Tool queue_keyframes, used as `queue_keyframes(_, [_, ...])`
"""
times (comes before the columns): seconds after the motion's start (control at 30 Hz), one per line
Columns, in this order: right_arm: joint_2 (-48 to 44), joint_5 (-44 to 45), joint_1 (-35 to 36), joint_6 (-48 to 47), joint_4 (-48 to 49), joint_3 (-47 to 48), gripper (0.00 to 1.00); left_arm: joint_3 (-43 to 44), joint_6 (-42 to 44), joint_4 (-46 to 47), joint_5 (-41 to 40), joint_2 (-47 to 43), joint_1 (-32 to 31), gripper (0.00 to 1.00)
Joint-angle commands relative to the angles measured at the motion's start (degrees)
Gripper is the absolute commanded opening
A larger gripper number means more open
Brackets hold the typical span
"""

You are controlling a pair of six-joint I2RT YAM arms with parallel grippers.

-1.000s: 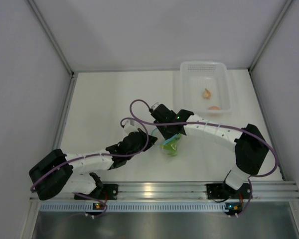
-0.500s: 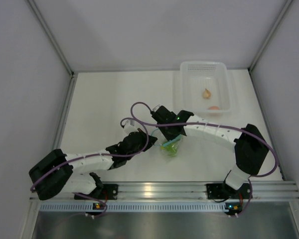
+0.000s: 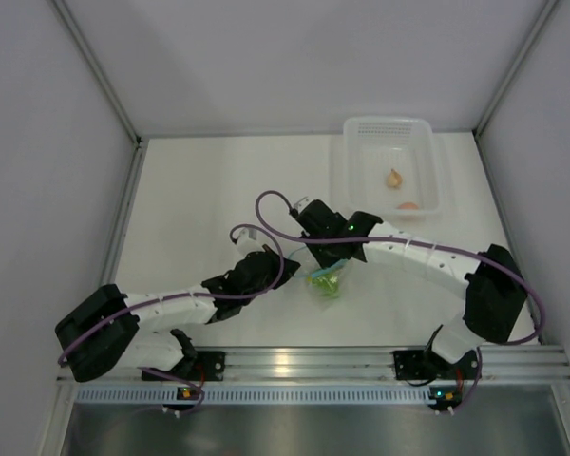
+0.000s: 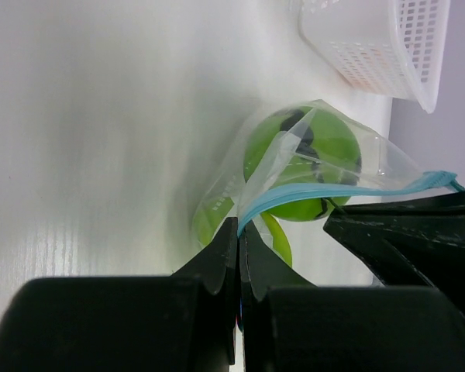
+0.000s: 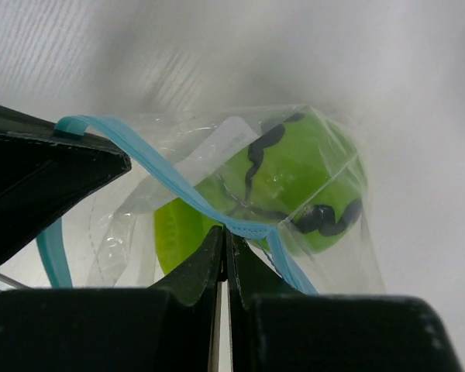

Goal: Open the zip-top bag and remove the fake food

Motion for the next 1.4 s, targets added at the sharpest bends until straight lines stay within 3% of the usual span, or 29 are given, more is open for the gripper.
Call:
queue_keyframes(0.0, [-4.17,-2.20,0.71,-1.05,2.28,0.23,0.00,2.12,1.56,0.05,-1.05,-0.97,-0.09,0.00])
queue_keyframes(0.33, [-10.76,-14.49,0.80,-3.24,9.12,-2.14,0.00,2.65,3.76,-3.37,-4.21,-2.37,-1.15,0.00])
queue_keyframes(0.77, [-7.77,-7.92,1.59,0.36,11.68,1.02,0.00,8.89,8.51,-12.16,-12.56,-6.24,-7.04,0.00])
queue_keyframes(0.97, [-9.97,-12.84,1.50,0.19,14.84,-0.21,0.00,10.99,9.65,-13.93,-13.88,-4.75,-7.83,0.00])
queue_keyframes(1.37, [-16.91,-12.83,1.59,1.24,14.66,-1.79,0.00,13.02,7.28,-19.72,-18.19,-3.52,-8.27,0.00])
